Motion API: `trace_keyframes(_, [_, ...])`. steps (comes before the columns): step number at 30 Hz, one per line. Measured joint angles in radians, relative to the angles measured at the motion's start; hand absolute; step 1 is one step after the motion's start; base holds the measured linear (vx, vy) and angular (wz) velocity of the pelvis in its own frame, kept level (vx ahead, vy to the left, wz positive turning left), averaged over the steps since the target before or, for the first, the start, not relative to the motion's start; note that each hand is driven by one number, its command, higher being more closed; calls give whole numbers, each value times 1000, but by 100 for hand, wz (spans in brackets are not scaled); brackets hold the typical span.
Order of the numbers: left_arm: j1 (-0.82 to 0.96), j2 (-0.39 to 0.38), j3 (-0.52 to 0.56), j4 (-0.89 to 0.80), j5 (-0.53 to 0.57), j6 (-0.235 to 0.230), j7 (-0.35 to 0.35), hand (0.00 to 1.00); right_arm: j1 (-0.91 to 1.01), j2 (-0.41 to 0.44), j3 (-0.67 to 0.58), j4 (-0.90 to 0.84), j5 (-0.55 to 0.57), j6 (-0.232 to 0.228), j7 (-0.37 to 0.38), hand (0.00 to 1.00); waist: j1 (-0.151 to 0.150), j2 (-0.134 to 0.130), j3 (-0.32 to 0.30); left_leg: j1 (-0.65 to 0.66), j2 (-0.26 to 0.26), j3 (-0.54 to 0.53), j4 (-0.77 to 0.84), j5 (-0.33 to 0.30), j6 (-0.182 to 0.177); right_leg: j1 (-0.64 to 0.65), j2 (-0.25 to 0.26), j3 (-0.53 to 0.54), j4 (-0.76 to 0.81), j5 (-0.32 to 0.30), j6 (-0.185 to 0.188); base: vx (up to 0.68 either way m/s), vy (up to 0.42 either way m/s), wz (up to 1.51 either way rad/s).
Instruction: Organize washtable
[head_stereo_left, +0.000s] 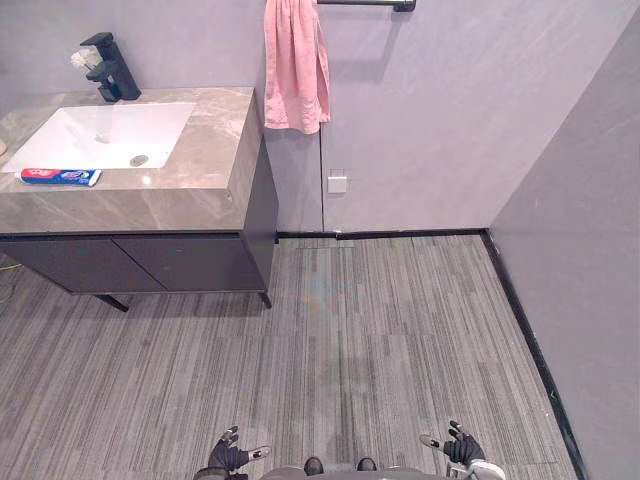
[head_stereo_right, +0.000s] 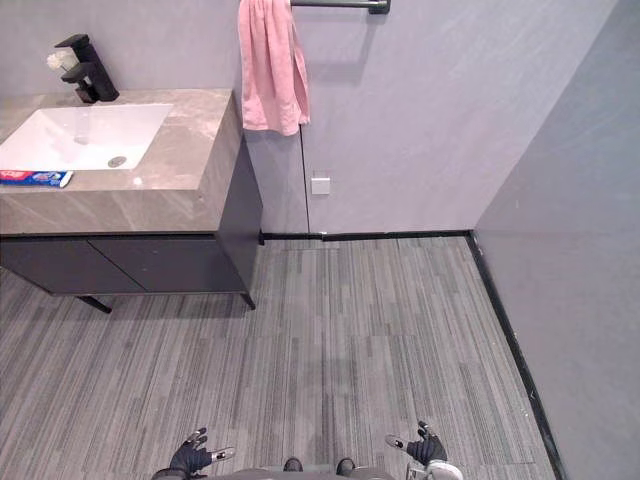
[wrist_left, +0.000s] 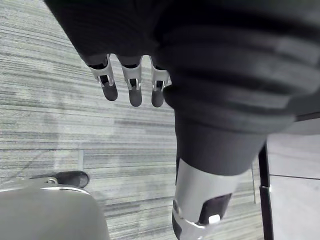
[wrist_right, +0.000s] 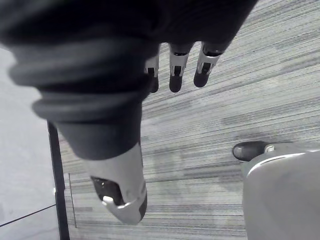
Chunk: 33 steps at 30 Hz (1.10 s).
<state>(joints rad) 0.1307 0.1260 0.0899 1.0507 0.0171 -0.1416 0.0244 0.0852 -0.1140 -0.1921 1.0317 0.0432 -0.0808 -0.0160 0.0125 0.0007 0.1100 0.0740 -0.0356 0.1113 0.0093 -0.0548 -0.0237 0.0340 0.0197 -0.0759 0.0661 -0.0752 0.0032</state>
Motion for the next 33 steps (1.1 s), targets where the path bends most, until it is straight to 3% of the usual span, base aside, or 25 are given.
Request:
trace_keyframes(24, [-1, 3, 0, -22, 26, -1, 1, 0, -1, -35, -41, -6, -36, 1, -1, 0, -1, 14, 41, 11, 25, 46, -10, -10, -2, 9, 26, 32, -18, 4, -6, 13, -9, -4])
trace_keyframes(33, [-6, 52, 1, -51, 34, -1, 0, 0, -8, -67, -40, -37, -75, 1, 0, 0, 0, 16, 51, -12, 38, 100, 9, -44, 7, -23, 41, 84, -20, 4, -6, 42, -7, -19])
